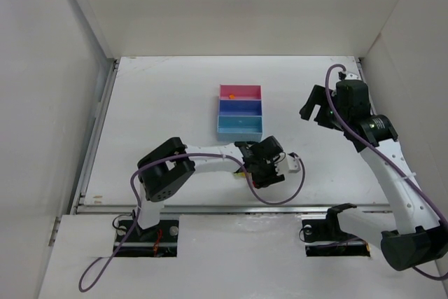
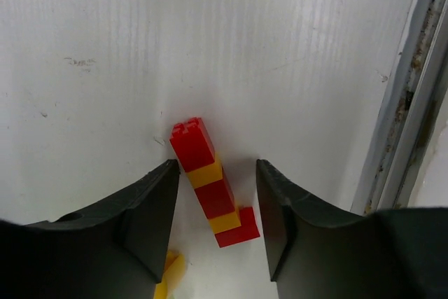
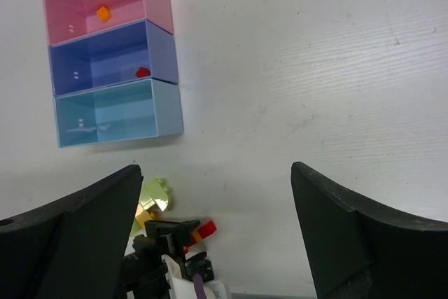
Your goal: Sort the legos into containers by color
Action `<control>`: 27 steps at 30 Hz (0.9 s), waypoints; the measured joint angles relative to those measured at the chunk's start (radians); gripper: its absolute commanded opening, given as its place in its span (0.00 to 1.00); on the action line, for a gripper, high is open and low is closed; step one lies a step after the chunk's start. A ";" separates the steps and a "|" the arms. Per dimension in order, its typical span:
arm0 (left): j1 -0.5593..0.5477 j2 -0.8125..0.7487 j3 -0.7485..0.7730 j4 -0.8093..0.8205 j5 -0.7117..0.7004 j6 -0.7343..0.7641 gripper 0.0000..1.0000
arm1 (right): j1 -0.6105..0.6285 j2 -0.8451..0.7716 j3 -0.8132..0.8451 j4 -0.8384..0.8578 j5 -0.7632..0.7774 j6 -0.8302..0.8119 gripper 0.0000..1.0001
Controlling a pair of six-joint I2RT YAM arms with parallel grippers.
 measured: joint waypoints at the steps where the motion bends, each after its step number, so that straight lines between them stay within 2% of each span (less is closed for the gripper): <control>1: -0.002 0.000 -0.002 0.006 -0.008 -0.004 0.39 | 0.000 -0.004 0.000 0.000 0.000 0.000 0.92; 7: -0.014 0.000 -0.010 0.032 -0.061 -0.014 0.25 | 0.000 -0.037 -0.014 -0.001 0.000 0.000 0.92; 11: -0.014 -0.001 -0.014 0.037 -0.062 -0.015 0.28 | 0.000 -0.052 -0.016 -0.001 0.000 0.000 0.92; 14: -0.014 -0.006 -0.023 0.040 -0.055 -0.016 0.27 | 0.000 -0.064 -0.016 -0.001 0.000 0.000 0.92; 18: -0.014 -0.013 -0.033 0.042 -0.050 -0.015 0.11 | 0.000 -0.069 -0.016 -0.001 0.000 0.000 0.92; 22: -0.014 -0.014 -0.034 0.041 -0.048 -0.014 0.01 | 0.000 -0.069 -0.016 -0.001 0.000 0.000 0.92; 27: -0.014 -0.027 -0.040 0.021 -0.042 -0.018 0.00 | 0.000 -0.066 -0.014 -0.005 0.000 -0.005 0.92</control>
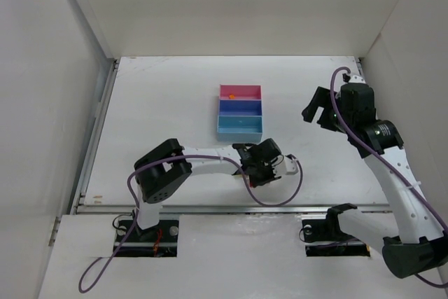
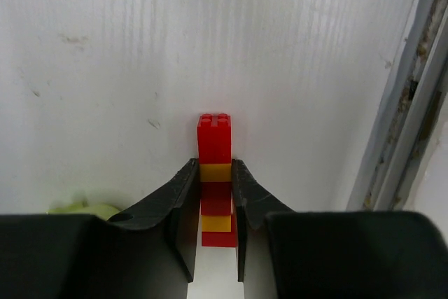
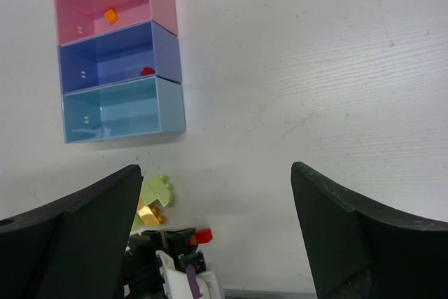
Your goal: Sort the legos into containers by color
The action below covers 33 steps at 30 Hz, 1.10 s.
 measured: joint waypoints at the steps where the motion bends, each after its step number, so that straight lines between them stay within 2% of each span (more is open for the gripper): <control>1: 0.000 -0.005 0.000 -0.018 0.002 -0.001 0.00 | 0.000 0.005 0.005 -0.008 0.001 0.000 0.94; 5: 0.015 -0.050 0.012 -0.124 0.014 -0.004 0.00 | 0.000 0.060 0.097 -0.067 0.005 -0.006 0.94; 11: 0.100 -0.210 0.137 -0.237 0.016 0.006 0.00 | 0.000 0.144 0.366 -0.084 -0.008 -0.023 0.94; 15: 0.164 -0.303 0.285 -0.256 0.017 0.008 0.00 | -0.002 0.186 0.435 -0.033 -0.149 -0.053 0.85; 17: 0.188 -0.336 0.330 -0.247 0.020 0.008 0.00 | -0.003 0.212 0.414 0.030 -0.300 -0.073 0.81; 18: 0.200 -0.353 0.341 -0.245 0.020 0.008 0.00 | -0.003 0.230 0.393 0.061 -0.380 -0.081 0.74; 21: 0.235 -0.380 0.345 -0.244 0.027 0.005 0.00 | -0.003 0.293 0.318 0.146 -0.598 -0.090 0.65; 22: 0.245 -0.381 0.345 -0.244 0.028 0.003 0.00 | -0.003 0.311 0.292 0.168 -0.648 -0.090 0.65; 27: 0.284 -0.381 0.341 -0.246 0.031 0.000 0.00 | -0.003 0.343 0.151 0.308 -0.874 -0.032 0.58; 28: 0.288 -0.381 0.341 -0.246 0.031 0.002 0.00 | -0.003 0.346 0.137 0.332 -0.910 -0.018 0.53; 33: 0.303 -0.380 0.341 -0.245 0.034 0.015 0.00 | -0.003 0.343 0.080 0.430 -1.005 0.022 0.53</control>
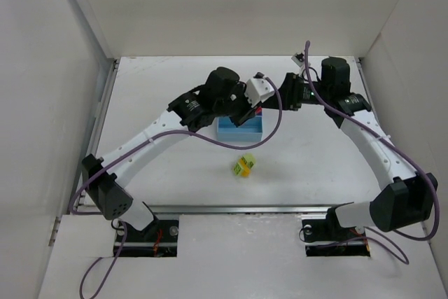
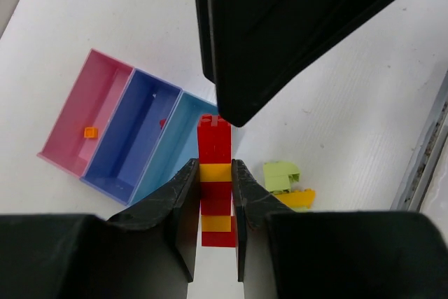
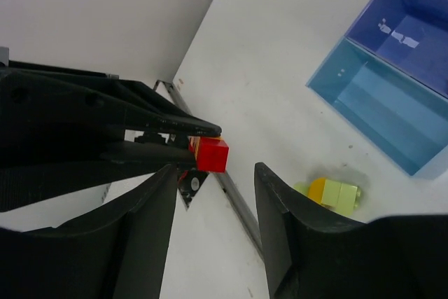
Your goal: Sort the legos into containers by color
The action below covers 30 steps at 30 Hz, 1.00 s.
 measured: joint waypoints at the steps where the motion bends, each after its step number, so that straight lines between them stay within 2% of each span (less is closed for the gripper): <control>1: 0.003 0.000 0.000 0.000 0.001 0.003 0.00 | 0.000 0.000 -0.008 0.009 -0.007 0.007 0.53; 10: 0.016 0.033 0.002 0.001 0.016 0.032 0.00 | 0.021 0.013 -0.026 0.053 -0.031 0.032 0.53; 12: 0.016 0.039 0.003 -0.001 0.021 0.037 0.00 | 0.035 0.030 -0.026 0.061 -0.029 0.036 0.49; 22: 0.032 0.040 0.003 -0.005 0.028 0.038 0.00 | 0.054 0.111 -0.022 0.047 0.011 0.031 0.51; 25: 0.034 0.040 0.002 -0.002 0.029 0.039 0.00 | 0.054 0.113 -0.011 0.044 0.006 0.026 0.35; 26: 0.034 0.040 0.002 0.000 0.029 0.039 0.00 | 0.058 0.113 -0.008 0.046 0.003 0.028 0.26; 29: 0.034 0.040 0.002 -0.001 0.028 0.039 0.00 | 0.061 0.113 0.000 0.052 0.003 0.033 0.14; 30: 0.034 0.040 0.002 0.000 0.028 0.039 0.00 | 0.061 0.113 0.000 0.053 0.002 0.037 0.04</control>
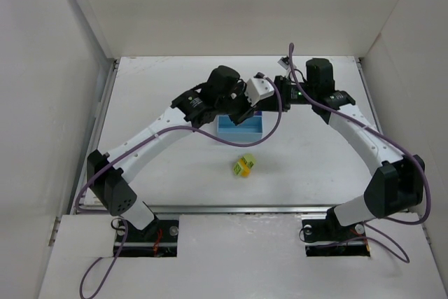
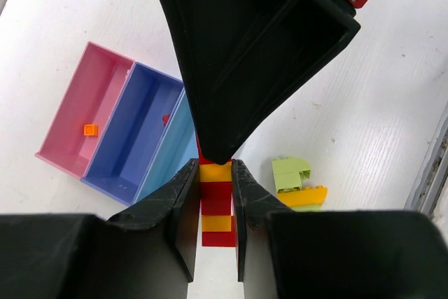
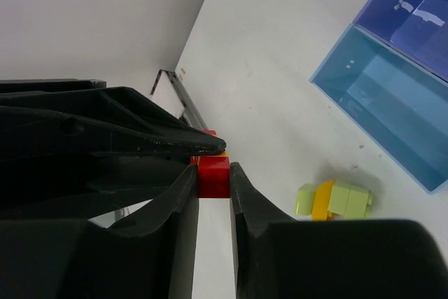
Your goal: Sort the legos into containers by color
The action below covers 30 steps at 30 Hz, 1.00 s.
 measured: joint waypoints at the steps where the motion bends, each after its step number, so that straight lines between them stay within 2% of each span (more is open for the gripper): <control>1: 0.000 0.000 0.000 0.001 0.000 0.000 0.00 | 0.000 0.000 0.000 0.001 -0.001 0.001 0.00; 9: 0.013 0.000 -0.032 0.021 -0.002 -0.005 0.00 | -0.005 0.000 0.010 -0.050 0.055 -0.027 0.00; 14: 0.106 -0.003 -0.111 0.005 -0.001 -0.032 0.00 | -0.045 0.000 0.034 -0.144 0.202 -0.062 0.00; 19: 0.164 -0.014 -0.170 -0.019 -0.013 -0.059 0.00 | -0.048 0.027 0.063 -0.142 0.278 -0.056 0.00; 24: 0.176 -0.064 -0.204 -0.015 -0.013 -0.076 0.00 | 0.011 0.174 0.180 -0.160 0.408 -0.056 0.00; 30: 0.278 -0.159 -0.278 0.009 -0.026 -0.098 0.00 | 0.127 0.400 0.372 -0.229 0.612 -0.084 0.00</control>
